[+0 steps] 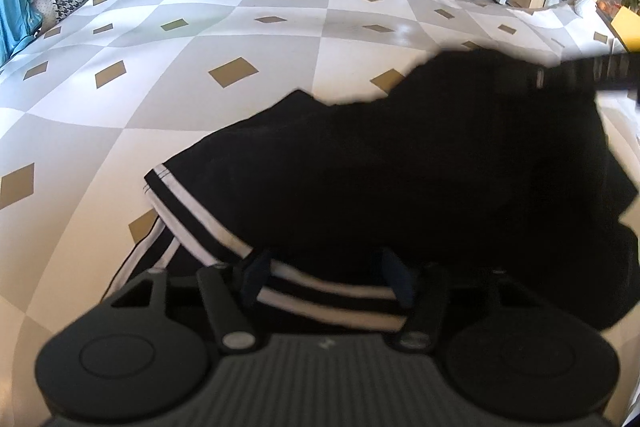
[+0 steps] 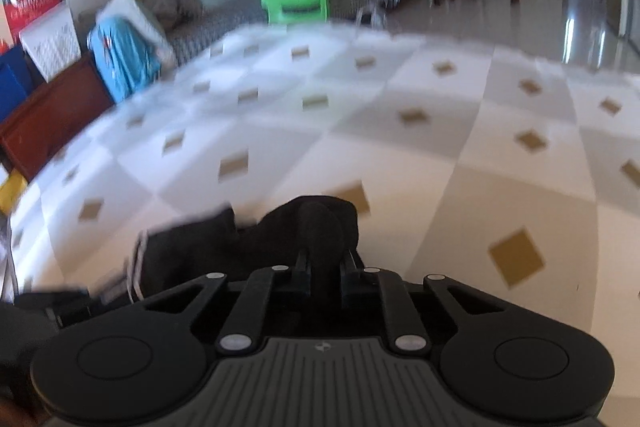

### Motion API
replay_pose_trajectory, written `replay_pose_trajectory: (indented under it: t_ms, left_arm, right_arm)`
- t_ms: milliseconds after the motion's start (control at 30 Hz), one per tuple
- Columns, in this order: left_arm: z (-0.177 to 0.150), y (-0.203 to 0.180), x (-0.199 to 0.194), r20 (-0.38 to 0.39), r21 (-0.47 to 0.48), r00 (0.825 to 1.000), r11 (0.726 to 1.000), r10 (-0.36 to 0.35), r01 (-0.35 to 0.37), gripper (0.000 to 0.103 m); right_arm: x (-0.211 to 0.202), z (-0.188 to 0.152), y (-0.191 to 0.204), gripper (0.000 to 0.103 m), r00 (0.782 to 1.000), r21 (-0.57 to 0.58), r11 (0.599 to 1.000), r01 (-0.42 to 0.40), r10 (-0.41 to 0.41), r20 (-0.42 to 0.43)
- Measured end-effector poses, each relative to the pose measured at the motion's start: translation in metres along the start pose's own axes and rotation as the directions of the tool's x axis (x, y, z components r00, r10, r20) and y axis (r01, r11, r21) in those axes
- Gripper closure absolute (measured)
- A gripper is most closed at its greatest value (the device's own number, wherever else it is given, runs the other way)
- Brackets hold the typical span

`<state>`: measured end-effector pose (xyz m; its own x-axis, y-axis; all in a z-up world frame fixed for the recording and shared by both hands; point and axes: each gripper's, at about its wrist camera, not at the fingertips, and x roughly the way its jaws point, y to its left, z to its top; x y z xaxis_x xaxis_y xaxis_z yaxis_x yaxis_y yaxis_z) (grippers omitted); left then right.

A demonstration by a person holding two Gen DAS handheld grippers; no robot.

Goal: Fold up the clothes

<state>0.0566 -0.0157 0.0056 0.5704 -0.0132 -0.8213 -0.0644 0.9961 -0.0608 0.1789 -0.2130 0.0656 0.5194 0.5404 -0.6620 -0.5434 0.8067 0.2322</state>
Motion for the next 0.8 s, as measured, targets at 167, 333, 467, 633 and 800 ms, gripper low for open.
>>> replay_pose_trajectory:
  t_ms: [167,333,467,633,800]
  left_arm:
    - [-0.002,-0.001,0.0,-0.006,0.026,1.0,0.999,0.026,-0.026,0.04]
    - [-0.003,0.006,0.002,-0.026,0.0,0.998,0.998,0.057,-0.057,0.033]
    - [-0.001,0.016,0.003,-0.039,-0.049,0.996,0.995,0.082,-0.084,0.025]
    - [0.001,0.021,0.002,-0.043,-0.072,0.993,0.991,0.106,-0.109,0.024]
    - [0.002,0.03,0.001,-0.049,-0.123,0.989,0.982,0.137,-0.142,0.024]
  right_arm:
    - [-0.016,0.015,0.009,0.096,0.994,-0.007,1.0,0.027,-0.026,0.109]
    - [-0.022,0.027,0.01,0.096,0.985,0.012,0.998,0.059,-0.06,0.161]
    - [-0.015,0.028,0.002,0.096,0.977,0.042,0.989,0.143,-0.148,0.155]
    - [-0.022,0.033,-0.01,0.098,0.941,0.099,0.964,0.246,-0.262,0.216]
    - [-0.031,0.043,-0.03,0.097,0.904,0.208,0.93,0.304,-0.35,0.247]
